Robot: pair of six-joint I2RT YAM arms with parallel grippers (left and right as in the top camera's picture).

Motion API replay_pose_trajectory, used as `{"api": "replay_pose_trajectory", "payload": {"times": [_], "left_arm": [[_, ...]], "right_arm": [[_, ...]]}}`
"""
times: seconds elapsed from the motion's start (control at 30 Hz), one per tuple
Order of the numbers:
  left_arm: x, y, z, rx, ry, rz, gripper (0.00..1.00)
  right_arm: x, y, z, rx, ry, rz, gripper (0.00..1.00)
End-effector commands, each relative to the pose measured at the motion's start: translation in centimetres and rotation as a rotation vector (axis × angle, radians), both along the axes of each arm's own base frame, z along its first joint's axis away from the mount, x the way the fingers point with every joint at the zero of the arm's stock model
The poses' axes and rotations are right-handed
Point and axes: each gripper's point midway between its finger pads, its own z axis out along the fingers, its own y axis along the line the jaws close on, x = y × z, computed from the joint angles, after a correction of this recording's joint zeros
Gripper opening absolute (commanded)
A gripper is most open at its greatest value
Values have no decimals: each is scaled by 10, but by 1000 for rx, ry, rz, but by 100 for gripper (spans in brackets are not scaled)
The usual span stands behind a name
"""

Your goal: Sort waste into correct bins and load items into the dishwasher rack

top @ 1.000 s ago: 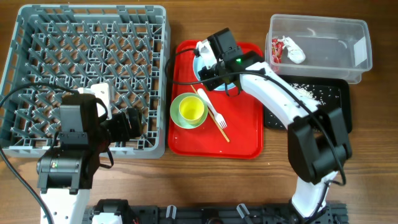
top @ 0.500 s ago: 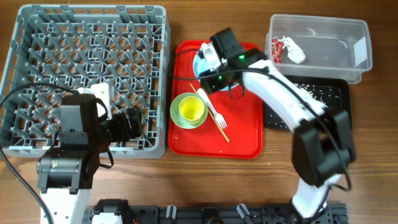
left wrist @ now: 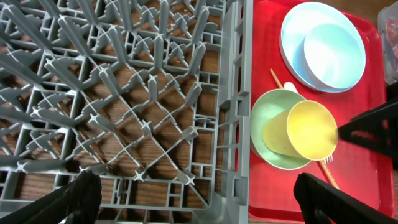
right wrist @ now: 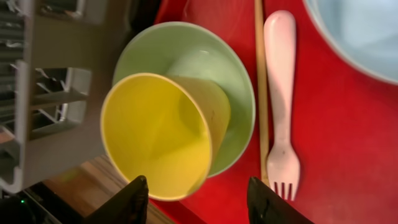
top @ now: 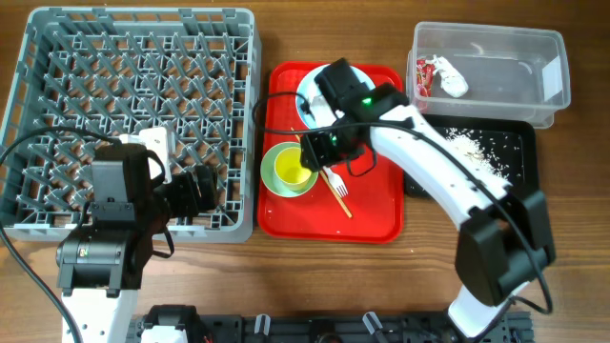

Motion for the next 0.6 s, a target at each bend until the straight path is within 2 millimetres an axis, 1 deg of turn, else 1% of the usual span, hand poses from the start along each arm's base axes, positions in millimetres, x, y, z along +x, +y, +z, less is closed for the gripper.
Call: {"api": "replay_pose_trajectory", "payload": {"times": [0.0,0.07,0.1,0.2,0.23,0.27,0.3,0.33,0.37,0.43,0.5,0.53,0.57], "left_arm": [[3,-3,7,-9,-18,-8,100],[3,-3,7,-9,-18,-8,100],[2,-3,7,-9,-17,-8,100],[2,-3,7,-9,-17,-8,100],[2,-3,7,-9,-17,-8,100],[2,-3,7,-10,-17,-7,100],[2,-3,7,-10,-17,-7,100],[2,-3,7,-10,-17,-7,100],[2,-3,7,-10,-17,-7,100],[3,-3,7,-10,-18,-7,100],[3,-3,7,-9,-18,-8,100],[3,-2,7,-9,-18,-7,100],[3,-3,7,-9,-18,-8,100]], "right_arm": [[-2,2,-28,-49,66,-59,49],[-2,0,-40,-71,95,-95,41],[-2,1,-44,-74,101,-95,35],[-1,2,-49,-77,106,-99,31],[-1,1,-49,-78,107,-98,27],[-1,1,-49,-78,108,-101,17],[-1,1,-49,-78,112,-111,12],[-1,1,-49,-79,114,-118,9],[-1,1,-49,-78,115,-120,4],[-1,1,-48,-79,116,-120,4],[2,0,-38,-72,108,-123,4],[8,0,-27,-57,87,-130,5],[17,-2,-9,-22,53,-146,4]]}}
